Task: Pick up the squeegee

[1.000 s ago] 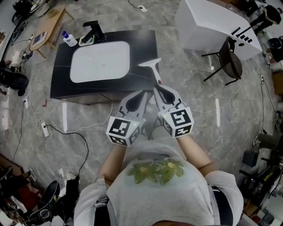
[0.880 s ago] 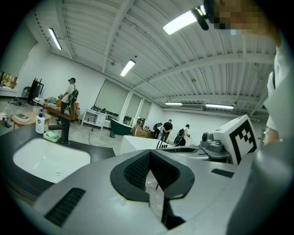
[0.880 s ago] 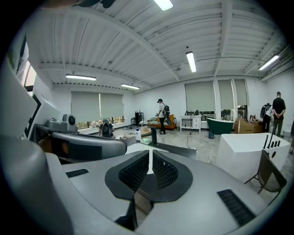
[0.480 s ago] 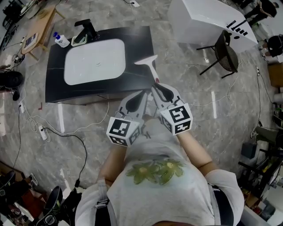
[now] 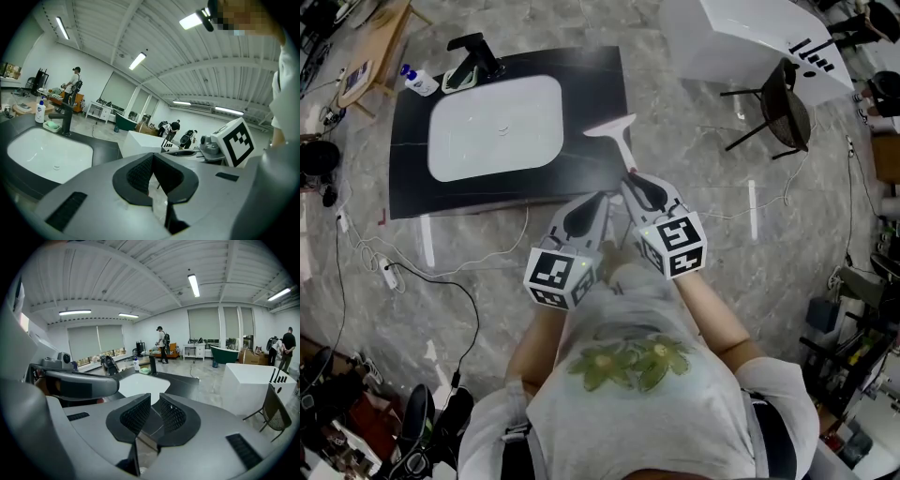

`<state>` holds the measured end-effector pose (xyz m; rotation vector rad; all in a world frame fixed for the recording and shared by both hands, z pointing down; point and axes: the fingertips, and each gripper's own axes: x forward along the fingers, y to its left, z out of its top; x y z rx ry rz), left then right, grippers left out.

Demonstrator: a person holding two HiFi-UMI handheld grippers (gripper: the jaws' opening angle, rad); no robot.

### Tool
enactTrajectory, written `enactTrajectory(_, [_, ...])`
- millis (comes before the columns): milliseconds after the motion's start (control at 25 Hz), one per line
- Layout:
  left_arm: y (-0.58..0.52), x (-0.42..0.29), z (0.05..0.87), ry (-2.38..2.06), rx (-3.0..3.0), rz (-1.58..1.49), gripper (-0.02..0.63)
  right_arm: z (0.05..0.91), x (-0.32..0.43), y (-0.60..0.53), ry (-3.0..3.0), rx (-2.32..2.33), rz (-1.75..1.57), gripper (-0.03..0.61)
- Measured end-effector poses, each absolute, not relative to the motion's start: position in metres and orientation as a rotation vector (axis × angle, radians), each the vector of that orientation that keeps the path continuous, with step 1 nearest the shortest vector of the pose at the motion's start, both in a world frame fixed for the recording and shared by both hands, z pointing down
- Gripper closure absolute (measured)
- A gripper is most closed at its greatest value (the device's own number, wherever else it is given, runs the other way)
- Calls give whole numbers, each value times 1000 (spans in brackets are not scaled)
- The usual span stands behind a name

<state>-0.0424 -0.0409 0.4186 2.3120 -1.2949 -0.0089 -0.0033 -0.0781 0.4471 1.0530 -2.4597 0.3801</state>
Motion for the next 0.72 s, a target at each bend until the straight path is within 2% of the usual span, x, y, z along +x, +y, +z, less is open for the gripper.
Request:
enactTrajectory(80, [-48, -44, 423, -1297, 2301, 2, 604, 452, -4, -85, -2451, 1043, 397, 535])
enactTrajectory(160, [-54, -46, 428, -1296, 2291, 11, 604, 458, -5, -92, -2440, 1025, 416, 486])
enactTrajectory(720, [-86, -54, 449, -1310, 2240, 80, 604, 491, -2, -134, -2361, 1008, 464, 479])
